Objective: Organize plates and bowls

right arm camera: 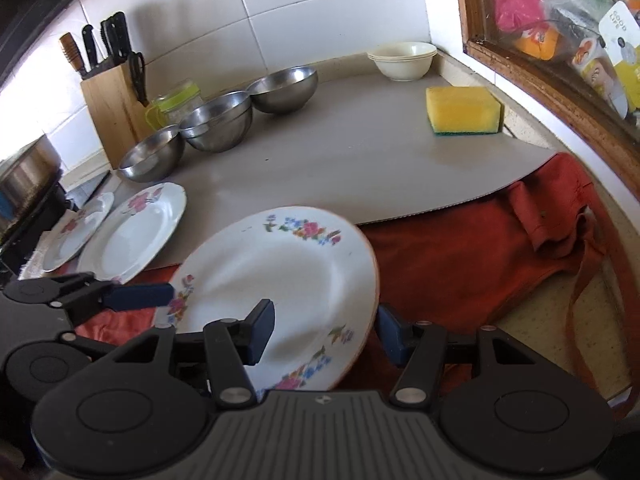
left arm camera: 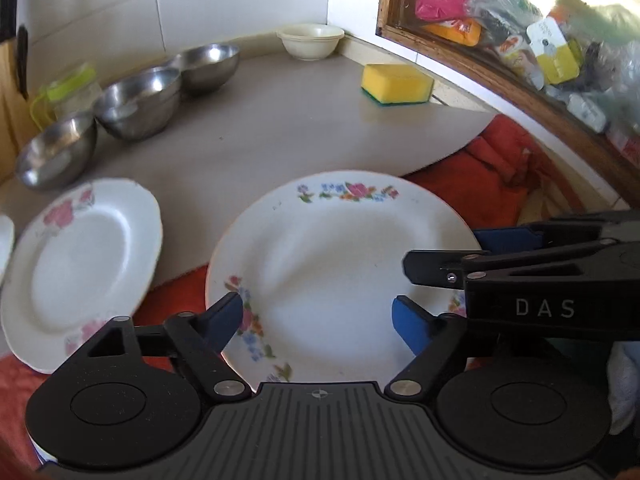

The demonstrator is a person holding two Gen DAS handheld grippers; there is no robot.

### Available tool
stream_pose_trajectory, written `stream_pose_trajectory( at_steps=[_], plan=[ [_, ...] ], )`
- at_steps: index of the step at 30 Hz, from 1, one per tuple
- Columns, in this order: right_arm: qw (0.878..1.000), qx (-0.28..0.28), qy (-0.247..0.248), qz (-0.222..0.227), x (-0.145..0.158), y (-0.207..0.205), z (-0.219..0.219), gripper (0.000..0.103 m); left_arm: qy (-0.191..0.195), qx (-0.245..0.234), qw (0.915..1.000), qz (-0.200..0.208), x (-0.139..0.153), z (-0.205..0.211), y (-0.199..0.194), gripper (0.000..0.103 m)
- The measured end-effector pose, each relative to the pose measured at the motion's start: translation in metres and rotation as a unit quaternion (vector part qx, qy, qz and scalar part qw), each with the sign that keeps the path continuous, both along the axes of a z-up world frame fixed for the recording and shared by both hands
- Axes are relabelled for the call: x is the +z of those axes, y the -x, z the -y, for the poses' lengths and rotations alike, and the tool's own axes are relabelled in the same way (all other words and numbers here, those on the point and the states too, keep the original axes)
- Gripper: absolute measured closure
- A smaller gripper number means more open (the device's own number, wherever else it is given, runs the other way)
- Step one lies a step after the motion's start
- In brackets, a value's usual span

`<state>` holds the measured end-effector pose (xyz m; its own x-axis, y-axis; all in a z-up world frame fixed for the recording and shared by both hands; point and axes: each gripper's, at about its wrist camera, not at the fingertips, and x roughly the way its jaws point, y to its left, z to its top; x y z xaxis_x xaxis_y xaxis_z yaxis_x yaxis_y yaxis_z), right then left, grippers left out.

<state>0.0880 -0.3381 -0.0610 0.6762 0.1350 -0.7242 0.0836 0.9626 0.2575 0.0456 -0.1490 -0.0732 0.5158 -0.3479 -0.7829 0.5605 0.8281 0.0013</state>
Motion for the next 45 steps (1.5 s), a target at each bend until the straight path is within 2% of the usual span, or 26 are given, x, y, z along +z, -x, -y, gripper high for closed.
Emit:
stream_pose_trajectory(
  at_steps=[4, 6, 8, 11, 14, 17, 20, 22, 26, 33, 40, 45],
  plan=[
    [0.999, -0.033, 0.041, 0.003, 0.005, 0.001, 0.011, 0.045, 0.017, 0.032, 0.9991, -0.022, 0.005, -0.015, -0.011, 0.012],
    [0.998, -0.05, 0.043, 0.022, 0.012, 0.001, 0.017, 0.045, 0.032, 0.054, 0.9977, -0.026, 0.013, -0.029, -0.017, 0.01],
    [0.997, -0.044, 0.039, 0.044, 0.022, -0.006, 0.016, 0.044, 0.046, 0.083, 0.9952, -0.023, 0.024, -0.047, -0.02, 0.006],
    [0.998, 0.001, 0.026, 0.063, 0.03, -0.026, 0.003, 0.043, 0.062, 0.13, 0.9894, -0.019, 0.037, -0.075, -0.027, 0.005],
    [0.996, 0.053, 0.0, 0.072, 0.033, -0.047, -0.016, 0.042, 0.058, 0.187, 0.9806, -0.007, 0.043, -0.099, -0.033, 0.005],
    [0.992, 0.106, -0.011, 0.066, 0.029, -0.07, -0.04, 0.039, 0.051, 0.237, 0.97, -0.01, 0.042, -0.12, -0.041, 0.005],
    [0.99, 0.128, -0.027, 0.045, 0.023, -0.093, -0.06, 0.038, 0.036, 0.268, 0.9627, -0.009, 0.038, -0.136, -0.05, 0.005],
    [0.989, 0.137, -0.04, 0.035, 0.02, -0.105, -0.071, 0.039, 0.033, 0.279, 0.9598, -0.01, 0.035, -0.146, -0.056, 0.005],
    [0.989, 0.143, -0.035, 0.024, 0.015, -0.119, -0.089, 0.039, 0.037, 0.287, 0.9568, -0.024, 0.027, -0.162, -0.067, 0.006],
    [0.989, 0.137, -0.047, -0.004, 0.004, -0.146, -0.106, 0.041, 0.035, 0.259, 0.9644, -0.037, 0.016, -0.163, -0.082, 0.01],
    [0.986, 0.154, -0.062, -0.026, -0.004, -0.156, -0.12, 0.053, 0.027, 0.25, 0.967, -0.04, 0.012, -0.166, -0.097, 0.012],
    [0.985, 0.155, -0.065, -0.034, -0.008, -0.161, -0.125, 0.055, 0.025, 0.243, 0.9687, -0.046, 0.008, -0.168, -0.103, 0.012]
  ],
)
